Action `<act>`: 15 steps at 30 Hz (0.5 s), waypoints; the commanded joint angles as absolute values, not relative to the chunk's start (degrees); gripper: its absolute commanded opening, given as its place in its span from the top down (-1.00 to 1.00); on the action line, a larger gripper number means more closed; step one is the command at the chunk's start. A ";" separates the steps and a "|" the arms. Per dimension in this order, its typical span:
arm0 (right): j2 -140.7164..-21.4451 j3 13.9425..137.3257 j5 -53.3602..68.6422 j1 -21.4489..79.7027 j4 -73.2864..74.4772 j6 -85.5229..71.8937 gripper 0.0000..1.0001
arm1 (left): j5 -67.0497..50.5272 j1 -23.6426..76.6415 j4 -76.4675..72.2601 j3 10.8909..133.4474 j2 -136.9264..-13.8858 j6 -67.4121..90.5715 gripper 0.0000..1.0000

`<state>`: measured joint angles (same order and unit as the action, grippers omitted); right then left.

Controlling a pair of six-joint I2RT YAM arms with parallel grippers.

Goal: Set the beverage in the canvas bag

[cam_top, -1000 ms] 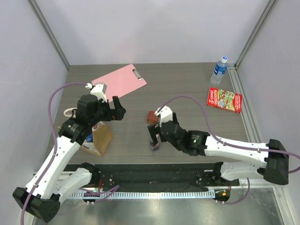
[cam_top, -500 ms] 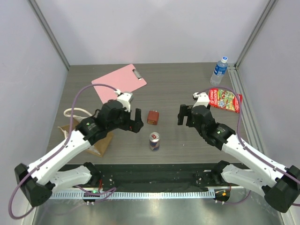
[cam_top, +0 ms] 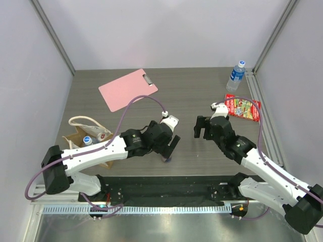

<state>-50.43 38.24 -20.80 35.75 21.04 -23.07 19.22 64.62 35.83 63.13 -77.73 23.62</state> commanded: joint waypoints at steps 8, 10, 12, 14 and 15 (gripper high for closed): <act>-48.78 37.35 -18.99 35.24 18.37 -22.59 -0.91 | 17.85 65.65 33.67 64.87 -77.96 26.36 -0.81; -48.52 37.27 -18.90 35.33 18.28 -22.50 -0.91 | 17.23 65.74 32.79 63.99 -78.31 26.54 -0.80; -48.60 37.00 -18.72 35.16 18.11 -22.50 -0.91 | 16.88 65.92 31.99 63.63 -78.57 26.89 -0.76; -48.60 36.83 -18.20 35.24 17.93 -22.59 -0.91 | 16.70 66.09 31.64 63.54 -79.27 27.07 -0.70; -48.52 36.65 -17.93 35.16 17.84 -22.67 -0.91 | 16.61 66.18 31.55 63.63 -79.63 27.16 -0.67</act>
<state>-49.74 37.17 -18.94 35.48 20.56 -22.85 17.63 65.52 34.76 63.61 -78.59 25.78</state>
